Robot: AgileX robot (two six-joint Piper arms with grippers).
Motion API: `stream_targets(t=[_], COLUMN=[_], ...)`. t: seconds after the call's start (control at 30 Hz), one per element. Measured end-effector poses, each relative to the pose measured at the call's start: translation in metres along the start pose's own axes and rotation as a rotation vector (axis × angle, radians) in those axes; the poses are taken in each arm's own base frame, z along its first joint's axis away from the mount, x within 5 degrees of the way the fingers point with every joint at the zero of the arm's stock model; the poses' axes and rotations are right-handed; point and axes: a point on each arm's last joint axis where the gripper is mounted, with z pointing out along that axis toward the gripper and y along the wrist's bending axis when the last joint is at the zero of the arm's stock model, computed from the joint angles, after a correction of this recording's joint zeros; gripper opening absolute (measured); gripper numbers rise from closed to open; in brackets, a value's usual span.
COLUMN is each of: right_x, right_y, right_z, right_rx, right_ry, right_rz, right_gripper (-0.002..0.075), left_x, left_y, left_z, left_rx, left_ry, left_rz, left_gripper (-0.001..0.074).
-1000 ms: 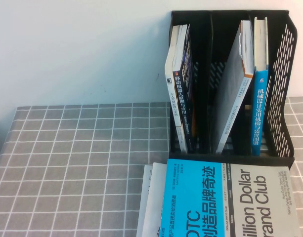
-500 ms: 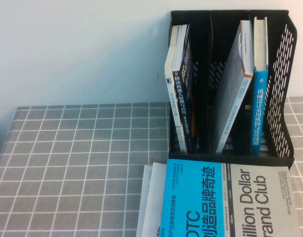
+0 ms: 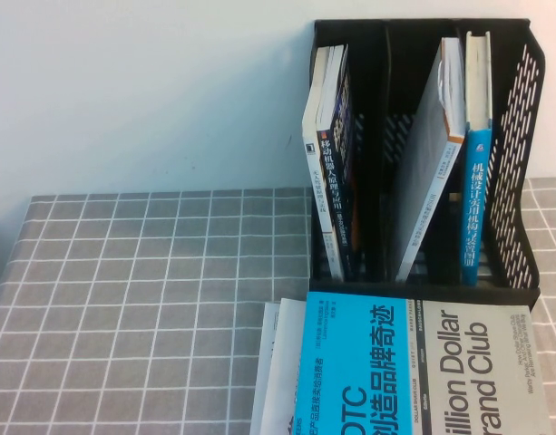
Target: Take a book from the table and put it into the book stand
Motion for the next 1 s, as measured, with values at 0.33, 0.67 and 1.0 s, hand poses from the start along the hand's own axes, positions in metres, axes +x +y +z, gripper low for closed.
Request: stream_targets(t=[0.33, 0.67, 1.0], right_x=[0.0, 0.0, 0.0], right_y=[0.0, 0.0, 0.0], right_z=[0.0, 0.0, 0.0], right_rx=[0.0, 0.0, 0.0], right_ry=[0.0, 0.0, 0.0], right_rz=[0.0, 0.0, 0.0], right_gripper=[-0.0003, -0.0003, -0.0003], left_x=[-0.0002, -0.0002, -0.0002], left_y=[0.0006, 0.0009, 0.001], left_z=[-0.0003, -0.0003, -0.0003], left_rx=[-0.009, -0.013, -0.013], left_ry=[0.001, 0.002, 0.002], left_rz=[0.008, 0.081, 0.083], left_gripper=[-0.0003, -0.0003, -0.0003])
